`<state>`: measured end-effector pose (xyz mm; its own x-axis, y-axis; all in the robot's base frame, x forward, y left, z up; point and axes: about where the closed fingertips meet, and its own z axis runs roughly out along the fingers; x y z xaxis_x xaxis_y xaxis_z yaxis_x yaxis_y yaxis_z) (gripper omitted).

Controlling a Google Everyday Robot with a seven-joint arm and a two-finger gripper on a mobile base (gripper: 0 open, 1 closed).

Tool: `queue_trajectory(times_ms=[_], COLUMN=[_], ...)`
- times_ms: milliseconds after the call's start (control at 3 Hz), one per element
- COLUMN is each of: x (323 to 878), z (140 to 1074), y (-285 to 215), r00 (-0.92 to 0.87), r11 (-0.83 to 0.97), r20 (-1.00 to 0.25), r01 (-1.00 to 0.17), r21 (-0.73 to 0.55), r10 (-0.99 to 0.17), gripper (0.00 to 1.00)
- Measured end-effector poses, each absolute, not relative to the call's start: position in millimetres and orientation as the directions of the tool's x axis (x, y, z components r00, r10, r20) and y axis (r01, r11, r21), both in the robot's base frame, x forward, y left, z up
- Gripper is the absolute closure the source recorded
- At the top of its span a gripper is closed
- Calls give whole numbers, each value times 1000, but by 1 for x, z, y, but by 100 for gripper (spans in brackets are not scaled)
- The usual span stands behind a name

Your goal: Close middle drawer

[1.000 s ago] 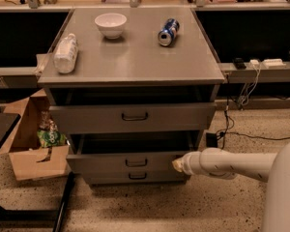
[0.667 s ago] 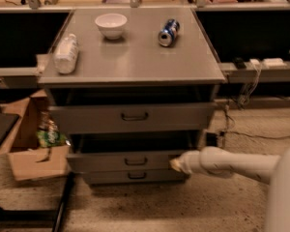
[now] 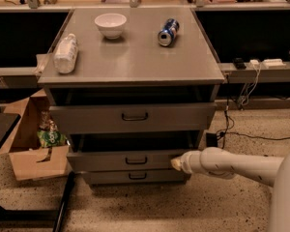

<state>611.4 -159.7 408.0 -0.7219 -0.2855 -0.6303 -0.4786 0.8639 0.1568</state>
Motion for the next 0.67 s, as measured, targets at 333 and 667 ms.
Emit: queue_trajectory(times_ms=[333, 667], x=[614, 616], z=[410, 411], y=[-160, -160], r00=[-718, -714], r11=[864, 864], r20=[-637, -643], r01=[-478, -478], r21=[157, 158], r10=[-281, -278], gripper=[100, 100])
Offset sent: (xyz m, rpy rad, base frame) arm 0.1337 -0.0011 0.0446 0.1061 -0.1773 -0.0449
